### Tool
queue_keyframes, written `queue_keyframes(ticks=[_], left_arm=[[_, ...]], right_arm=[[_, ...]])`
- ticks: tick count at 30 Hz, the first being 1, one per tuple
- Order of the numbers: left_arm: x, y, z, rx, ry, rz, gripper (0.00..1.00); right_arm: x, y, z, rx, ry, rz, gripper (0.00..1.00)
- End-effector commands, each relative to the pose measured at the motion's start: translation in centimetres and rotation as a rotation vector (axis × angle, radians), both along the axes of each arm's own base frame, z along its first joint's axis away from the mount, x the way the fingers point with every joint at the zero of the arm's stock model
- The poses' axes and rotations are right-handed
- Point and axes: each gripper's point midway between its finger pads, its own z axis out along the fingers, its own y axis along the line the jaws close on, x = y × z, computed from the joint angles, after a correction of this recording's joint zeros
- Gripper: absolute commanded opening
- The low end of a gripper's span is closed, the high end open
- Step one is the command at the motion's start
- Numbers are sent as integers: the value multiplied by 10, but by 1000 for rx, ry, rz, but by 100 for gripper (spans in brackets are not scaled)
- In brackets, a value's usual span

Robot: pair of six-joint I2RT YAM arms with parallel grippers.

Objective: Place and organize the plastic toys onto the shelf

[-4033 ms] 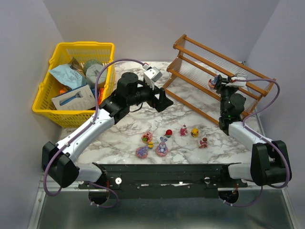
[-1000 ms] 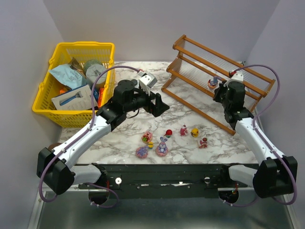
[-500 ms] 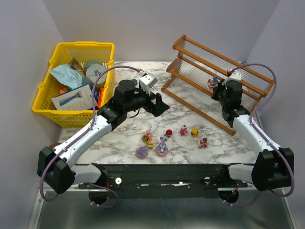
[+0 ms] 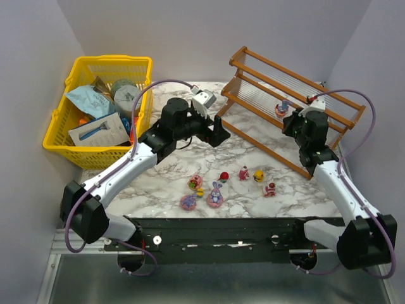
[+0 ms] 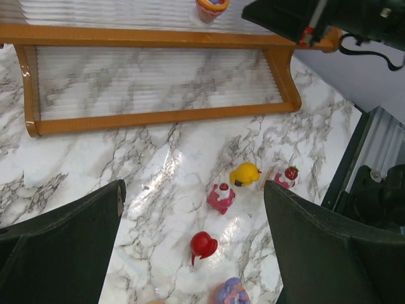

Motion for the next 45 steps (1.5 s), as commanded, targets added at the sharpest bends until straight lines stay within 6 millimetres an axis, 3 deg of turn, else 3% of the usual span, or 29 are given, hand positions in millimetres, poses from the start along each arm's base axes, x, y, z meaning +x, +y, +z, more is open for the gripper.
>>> queue_keyframes(ticks=[1,6,7,9,10,11,16,21,23,28,34,37,41,45], left_arm=[[17,-23,21,-37,-53,26,99],[38,-59,17,-15,-75,37,99],[39,-65,16,-13,-73,35,99],[43,-76,15,-10,-69,39,99],[42,-78,13,-5,-65,35,99],[42,-79,12,3,-63,41,99],[32,-68,-16,106,4,99,99],[9,-33,-60,231,133,170,99],[2,-19,-67,251,168,211,99],[-42,18,-85,277,278,244,99],[-98,22,-113,260,324,181,99],[-101,25,-129,289,329,211,99],[-107,12,-137,267,339,179,97],[-107,12,-165,299,382,238,92]], right_arm=[[-32,-9,10,67,44,-62,3],[-64,-18,36,131,62,-136,18],[-72,-17,31,135,104,-134,28],[-80,-17,42,145,114,-132,37],[-87,-15,35,139,164,-121,51],[-90,-14,37,142,177,-117,58],[-105,6,28,150,254,13,82],[-116,28,-4,157,354,150,83],[-120,38,-15,183,373,200,82],[-126,56,-28,211,391,259,80],[-125,60,-38,233,426,260,80],[-124,57,-35,216,423,248,80],[-126,51,-32,194,430,225,80],[-131,46,-36,183,446,199,80]])
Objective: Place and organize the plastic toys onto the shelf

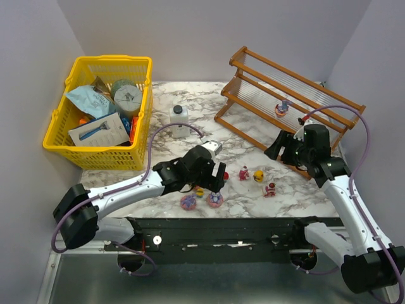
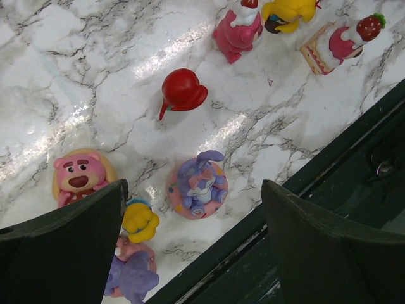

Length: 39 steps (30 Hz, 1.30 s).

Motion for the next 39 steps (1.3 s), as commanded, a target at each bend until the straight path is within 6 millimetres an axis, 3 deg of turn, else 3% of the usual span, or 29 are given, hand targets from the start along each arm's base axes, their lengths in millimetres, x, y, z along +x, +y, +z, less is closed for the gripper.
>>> queue_keyframes(ticks=[1,11,26,29,33,36,39], left_arm=[[5,-8,-16,-21,8,81,91],[-13,-17,-49,-8,75,85,77],[-3,-20,-76,55,46,109,61],[2,-22,-78,58,21,100,51],[6,-29,-75,45,-7,78,27],[9,-32,-64,36,-46,45,14],[11,-34,-48,31,-92,0,8]], right_arm=[[-7,-6,4,-29,10,-20,80],[-15,-11,-11,-49,56,-35,80],[-19,-14,-12,-56,59,-49,80],[-19,-15,-11,-60,58,-54,80],[-17,-20,-9,-78,50,-71,79],[-15,-21,-3,-82,34,-82,79],[-10,-22,4,-82,16,-95,79]])
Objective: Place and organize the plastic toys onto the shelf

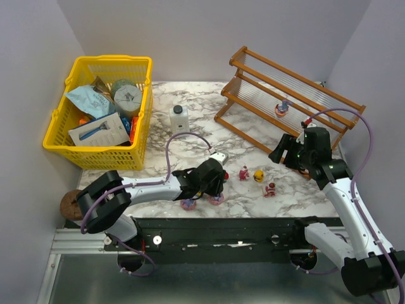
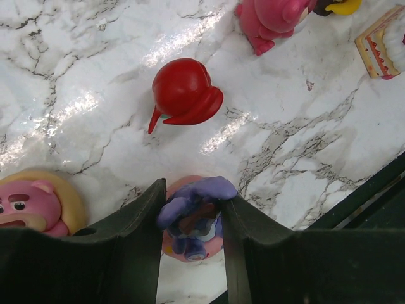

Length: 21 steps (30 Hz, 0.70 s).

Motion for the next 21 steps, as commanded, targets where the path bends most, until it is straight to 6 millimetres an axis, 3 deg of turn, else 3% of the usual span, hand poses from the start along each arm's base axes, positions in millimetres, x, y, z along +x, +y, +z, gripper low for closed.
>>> queue_keyframes(ticks=[1,8,12,13,14,15,16,17,18,19,20,21], left_arm=[[14,-11,36,-27,-132,-61,7],[42,-15,94,-82,-208,-129,3],[94,-5,123,-112,-250,-85,2],[108,-10,144,-141,-285,-79,2],[118,-9,152,-142,-310,-86,2],[128,-13,150,-137,-307,-95,2],[148,-14,172,-161,-353,-78,2],[157,-16,179,-160,-377,-95,2],[168,-21,172,-142,-372,-105,2],[185,-24,197,-176,-417,-108,2],[194,-28,203,-186,-430,-117,2],[206,-33,192,-173,-416,-126,2]], right_arm=[[4,-5,14,-18,-36,-30,79],[16,-9,35,-18,-93,-70,79],[21,-9,49,-5,-129,-82,79],[22,-9,52,-2,-139,-83,79],[24,-13,55,-17,-149,-105,79],[25,-14,59,-18,-160,-108,79],[24,-15,65,-19,-177,-115,79],[25,-18,69,-25,-189,-128,79],[25,-19,73,-26,-202,-137,79],[24,-20,76,-27,-210,-142,79],[24,-23,83,-29,-232,-153,79],[23,-25,86,-30,-242,-162,79]])
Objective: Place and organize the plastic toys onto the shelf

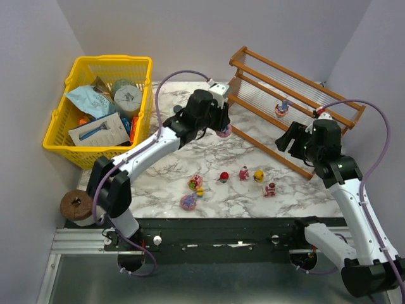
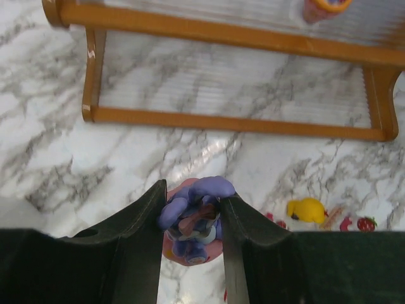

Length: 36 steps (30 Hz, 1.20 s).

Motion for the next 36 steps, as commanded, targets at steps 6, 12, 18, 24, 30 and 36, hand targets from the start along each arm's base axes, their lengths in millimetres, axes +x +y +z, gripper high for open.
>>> queue_keyframes(ticks=[6,12,18,24,30,36], left_arm=[[92,-49,35,-71,-123,-117,2],[129,-68,47,-85,-209,-109,3],[147,-77,47,-94,-260,-107,7],[161,-80,43,-89,-305,-91,5],[172,-84,31,-82,-312,-71,6],[183,-84,29,-88,-342,-39,16]], right_arm=[[-7,-15,58,0,-175,-80,79],[-18,-23,76,-2,-233,-107,80],[-28,-31,84,-21,-262,-132,80],[-33,-31,85,-21,-264,-132,80],[-36,-32,84,-24,-258,-129,80],[-40,-32,80,-16,-257,-131,80]])
